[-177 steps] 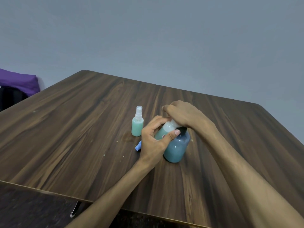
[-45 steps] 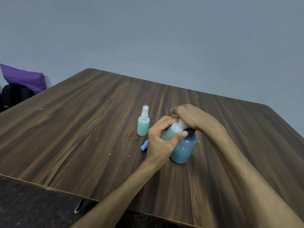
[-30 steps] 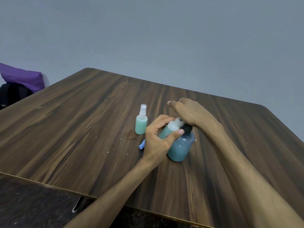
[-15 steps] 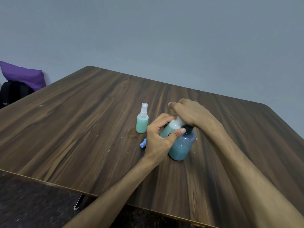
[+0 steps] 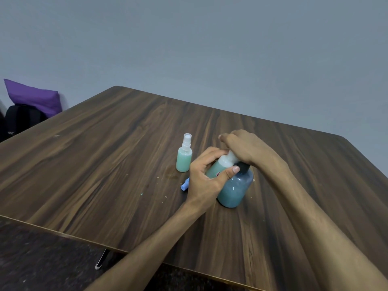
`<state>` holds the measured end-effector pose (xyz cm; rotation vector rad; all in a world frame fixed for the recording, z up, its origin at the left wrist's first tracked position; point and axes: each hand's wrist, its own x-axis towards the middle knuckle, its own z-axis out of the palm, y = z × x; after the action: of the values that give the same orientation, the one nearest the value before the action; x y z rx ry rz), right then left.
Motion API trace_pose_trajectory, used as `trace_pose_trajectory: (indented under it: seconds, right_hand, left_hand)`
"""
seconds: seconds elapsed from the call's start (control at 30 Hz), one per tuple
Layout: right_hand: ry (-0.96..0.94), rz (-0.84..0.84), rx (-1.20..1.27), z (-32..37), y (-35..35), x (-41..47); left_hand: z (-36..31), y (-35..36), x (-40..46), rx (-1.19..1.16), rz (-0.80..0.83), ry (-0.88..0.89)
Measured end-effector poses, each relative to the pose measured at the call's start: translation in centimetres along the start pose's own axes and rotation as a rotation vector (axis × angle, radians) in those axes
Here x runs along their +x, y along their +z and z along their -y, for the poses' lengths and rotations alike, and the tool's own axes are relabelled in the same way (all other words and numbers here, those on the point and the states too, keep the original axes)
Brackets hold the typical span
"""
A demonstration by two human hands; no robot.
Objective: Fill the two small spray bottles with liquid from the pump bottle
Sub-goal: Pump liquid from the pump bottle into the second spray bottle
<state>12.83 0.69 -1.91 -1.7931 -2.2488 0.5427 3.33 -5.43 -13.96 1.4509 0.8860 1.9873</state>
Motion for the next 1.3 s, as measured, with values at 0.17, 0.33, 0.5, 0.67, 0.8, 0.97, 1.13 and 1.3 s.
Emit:
trace_pose_trajectory:
  seconds: [0.17,0.33,0.5,0.67,0.8,0.97,1.13,1.3]
  right_hand:
    - [-0.009,-0.037,-0.011,0.2,-0.4,-0.5]
    - [-0.004,-0.030,-0.038,0.0,-0.1,-0.1]
    - [-0.022,-0.055,-0.017,0.3,-0.2,-0.2]
    - [0.004,0.004,-0.071,0.1,0.1,0.2]
    - [-0.014,0.009,0.005,0.0,-0.3,0.3]
    - [-0.001,0.040,0.084,0.0,-1.0,0.5]
    - [0.003,0.047,-0.016,0.1,0.2,0.1]
    - [-0.006,-0.015,0.018,0.5,-0.2,0.0]
  left_hand:
    - [0.0,-0.1,-0.1,0.006,0.007,0.031]
    - [0.0,0.1,0.1,0.006,0.007,0.028]
    - [0.0,-0.1,0.0,0.002,0.001,0.032]
    - [-0.1,-0.1,0.1,0.018,-0.004,0.016]
    - [-0.3,0.0,0.1,0.015,0.008,0.040]
    - [-0.1,0.1,0.0,0.019,0.009,0.036]
    - [0.1,0.1,0.1,0.021,0.006,0.018]
    - [-0.1,-0.1,0.0,0.004,0.004,0.030]
